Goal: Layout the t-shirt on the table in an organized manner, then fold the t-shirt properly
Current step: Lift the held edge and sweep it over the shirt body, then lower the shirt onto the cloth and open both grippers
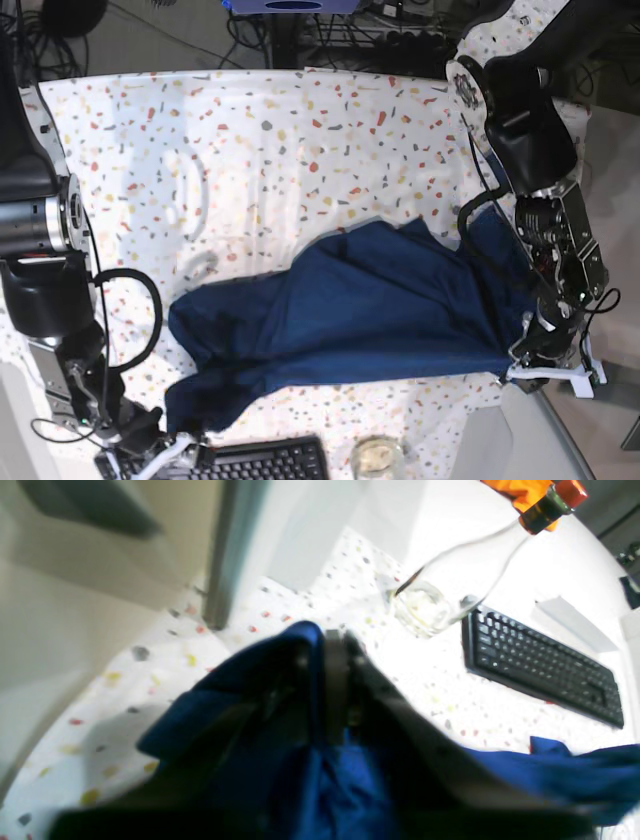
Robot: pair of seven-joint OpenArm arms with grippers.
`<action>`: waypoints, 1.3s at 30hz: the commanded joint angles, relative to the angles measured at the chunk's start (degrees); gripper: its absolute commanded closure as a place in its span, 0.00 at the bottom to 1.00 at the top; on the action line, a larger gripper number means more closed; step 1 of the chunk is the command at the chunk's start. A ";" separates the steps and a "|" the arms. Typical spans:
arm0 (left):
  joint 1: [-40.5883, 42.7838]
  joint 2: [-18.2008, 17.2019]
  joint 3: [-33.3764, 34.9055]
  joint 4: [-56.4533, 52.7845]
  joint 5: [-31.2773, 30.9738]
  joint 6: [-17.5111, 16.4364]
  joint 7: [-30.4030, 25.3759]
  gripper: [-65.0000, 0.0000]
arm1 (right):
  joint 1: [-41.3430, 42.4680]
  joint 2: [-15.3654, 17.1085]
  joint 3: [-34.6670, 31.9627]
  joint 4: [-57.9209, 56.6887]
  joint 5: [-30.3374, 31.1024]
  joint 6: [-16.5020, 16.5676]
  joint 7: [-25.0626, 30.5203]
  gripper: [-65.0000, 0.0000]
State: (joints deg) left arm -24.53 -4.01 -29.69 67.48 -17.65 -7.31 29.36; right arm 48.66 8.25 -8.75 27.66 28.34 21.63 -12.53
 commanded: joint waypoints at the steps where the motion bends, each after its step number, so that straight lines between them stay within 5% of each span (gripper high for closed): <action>1: -2.59 -0.69 0.02 -0.98 -0.59 -0.29 -1.28 0.65 | 1.49 0.50 0.18 1.04 0.63 0.22 0.53 0.24; 4: -3.82 -0.69 0.02 -3.53 -0.68 -0.47 -1.28 0.19 | -0.09 2.25 0.62 3.07 0.72 0.22 -3.33 0.24; 6: -3.64 -0.34 0.02 -2.91 -0.68 -0.56 -1.28 0.00 | -2.29 3.49 0.62 5.88 0.89 0.22 -5.71 0.24; 10: 2.42 -0.17 0.64 2.80 -2.79 -0.56 -1.10 0.00 | -10.64 6.39 0.71 18.71 0.89 -0.13 -10.19 0.24; 17: 24.67 -0.52 3.45 11.59 -19.14 -4.95 -1.19 0.00 | -22.95 8.06 0.36 28.82 0.54 -0.31 -10.72 0.24; 20: 30.38 -0.25 3.36 11.42 -21.08 -7.24 -1.19 0.18 | -24.88 7.62 0.27 27.42 0.54 -0.31 -10.63 0.24; 24: 34.60 -0.25 3.36 11.07 -21.08 -8.12 -1.28 0.56 | -25.85 5.86 1.76 25.57 0.63 -1.45 -10.54 0.25; 28: 36.45 -0.52 3.28 10.98 -21.08 -8.12 -1.28 0.79 | -25.68 3.31 5.81 19.07 0.63 -3.39 -7.47 0.18; 39: 38.38 -0.17 3.28 11.07 -21.08 -8.12 -1.28 0.81 | -18.64 -0.29 2.20 -4.41 0.63 -3.39 9.06 0.17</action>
State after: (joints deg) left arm 14.28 -3.81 -26.30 77.71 -37.85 -15.03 29.17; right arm 28.82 7.94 -6.46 23.05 28.58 17.89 -2.44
